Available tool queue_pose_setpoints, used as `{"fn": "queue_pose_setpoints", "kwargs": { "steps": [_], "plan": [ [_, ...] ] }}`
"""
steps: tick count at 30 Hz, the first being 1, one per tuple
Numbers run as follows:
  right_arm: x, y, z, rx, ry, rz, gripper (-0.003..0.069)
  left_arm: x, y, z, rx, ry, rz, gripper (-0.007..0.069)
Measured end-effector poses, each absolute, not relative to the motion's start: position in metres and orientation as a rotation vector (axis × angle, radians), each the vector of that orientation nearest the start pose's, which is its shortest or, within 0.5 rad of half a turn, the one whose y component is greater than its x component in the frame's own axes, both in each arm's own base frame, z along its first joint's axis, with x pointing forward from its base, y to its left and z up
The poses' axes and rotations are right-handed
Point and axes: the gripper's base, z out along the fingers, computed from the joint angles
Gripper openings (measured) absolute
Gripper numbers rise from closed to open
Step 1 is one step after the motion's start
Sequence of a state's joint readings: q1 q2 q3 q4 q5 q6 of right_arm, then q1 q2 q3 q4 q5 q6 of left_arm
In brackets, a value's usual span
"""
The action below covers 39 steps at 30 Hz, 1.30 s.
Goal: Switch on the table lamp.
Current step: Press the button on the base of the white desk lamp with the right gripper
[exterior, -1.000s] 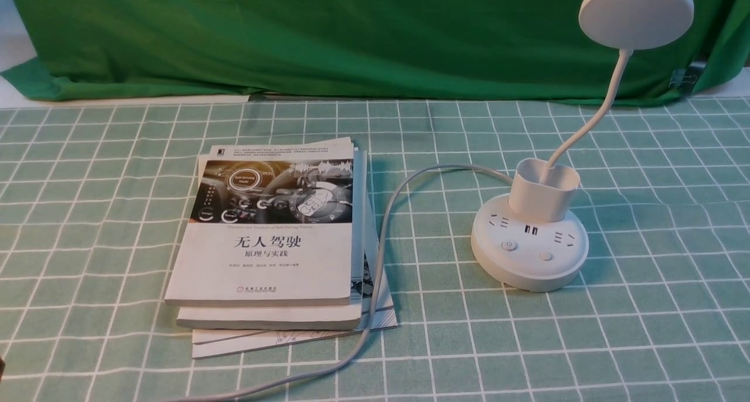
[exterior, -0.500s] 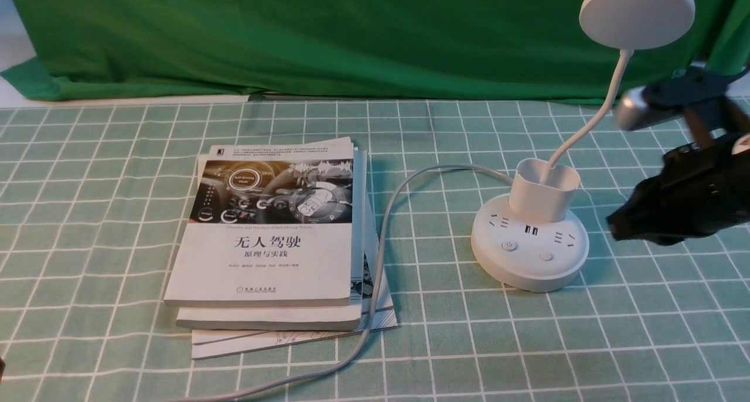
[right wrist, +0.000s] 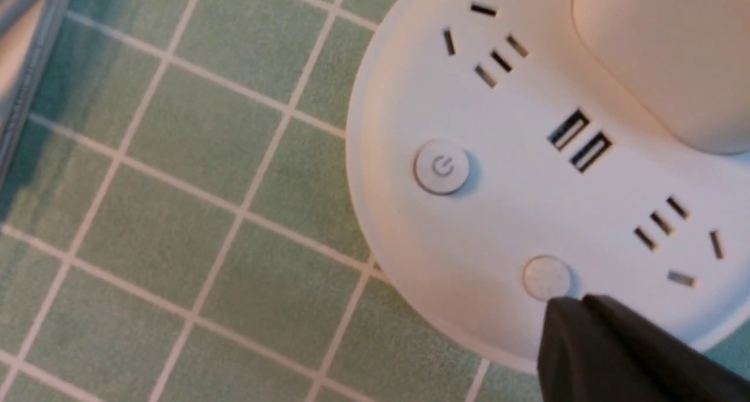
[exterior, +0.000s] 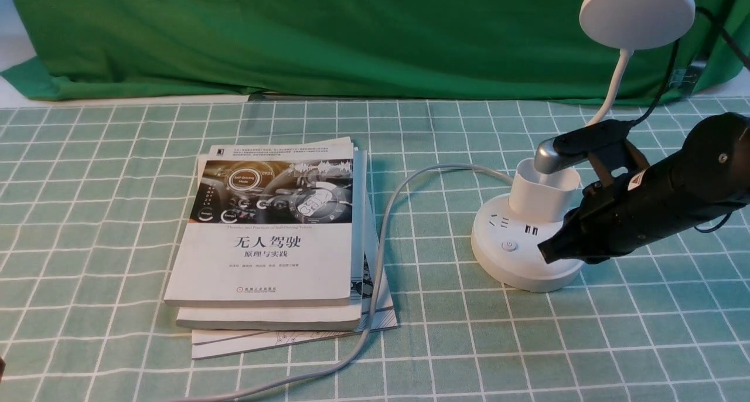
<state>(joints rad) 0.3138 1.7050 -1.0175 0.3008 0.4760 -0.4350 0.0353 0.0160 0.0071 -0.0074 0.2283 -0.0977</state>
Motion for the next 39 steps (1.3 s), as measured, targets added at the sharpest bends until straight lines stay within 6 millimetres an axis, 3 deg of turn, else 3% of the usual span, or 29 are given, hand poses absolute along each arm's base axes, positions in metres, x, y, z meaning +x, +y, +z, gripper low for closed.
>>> {"fn": "queue_pose_setpoints", "kwargs": {
  "steps": [29, 39],
  "plan": [
    [0.335, 0.121, 0.171, -0.721, 2.51, 0.122, 0.003, 0.057, 0.002, 0.189, -0.119, 1.731, -0.051, 0.0021],
    [0.336, 0.134, 0.168, -0.751, 2.479, 0.132, 0.003, 0.057, 0.002, 0.189, -0.119, 1.731, -0.051, 0.0021]
  ]
}}
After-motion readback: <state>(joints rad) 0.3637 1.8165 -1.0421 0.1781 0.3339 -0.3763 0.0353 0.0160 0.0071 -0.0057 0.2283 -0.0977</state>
